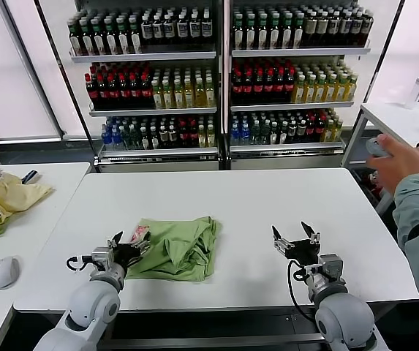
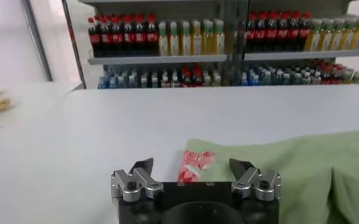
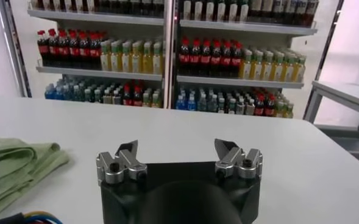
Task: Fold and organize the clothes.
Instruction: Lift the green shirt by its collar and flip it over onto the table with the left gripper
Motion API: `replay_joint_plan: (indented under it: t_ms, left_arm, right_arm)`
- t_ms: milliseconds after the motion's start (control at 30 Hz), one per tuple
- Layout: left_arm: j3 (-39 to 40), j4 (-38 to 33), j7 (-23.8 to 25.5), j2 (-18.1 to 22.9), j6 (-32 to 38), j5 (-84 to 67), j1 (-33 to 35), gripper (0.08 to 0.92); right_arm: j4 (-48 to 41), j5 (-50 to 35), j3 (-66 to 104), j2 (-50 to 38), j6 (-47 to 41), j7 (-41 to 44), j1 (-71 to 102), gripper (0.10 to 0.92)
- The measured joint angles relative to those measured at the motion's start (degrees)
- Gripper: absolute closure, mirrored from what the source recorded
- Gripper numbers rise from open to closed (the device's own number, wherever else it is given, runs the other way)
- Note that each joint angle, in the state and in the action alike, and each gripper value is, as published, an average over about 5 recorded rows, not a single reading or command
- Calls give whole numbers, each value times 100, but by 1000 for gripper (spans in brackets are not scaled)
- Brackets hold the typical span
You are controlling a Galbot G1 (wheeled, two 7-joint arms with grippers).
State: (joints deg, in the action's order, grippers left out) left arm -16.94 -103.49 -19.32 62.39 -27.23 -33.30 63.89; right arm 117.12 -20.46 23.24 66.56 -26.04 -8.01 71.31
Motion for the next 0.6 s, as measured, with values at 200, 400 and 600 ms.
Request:
replay_joint_plan:
  t_ms: [200,400,600]
  left_arm:
    - [0,97,39,15,-18,-70,43,332]
    - [-44,211,113,6,-42,-228,18,505]
    - [-143,318,211,37,-103,-569,-33,678]
  right_arm:
    - [28,3,16,-8,-4,-4,4,203]
    - [45,4,18,4,-13,-10,3,203]
    - [50,3,24,8,-13,-13,2,203]
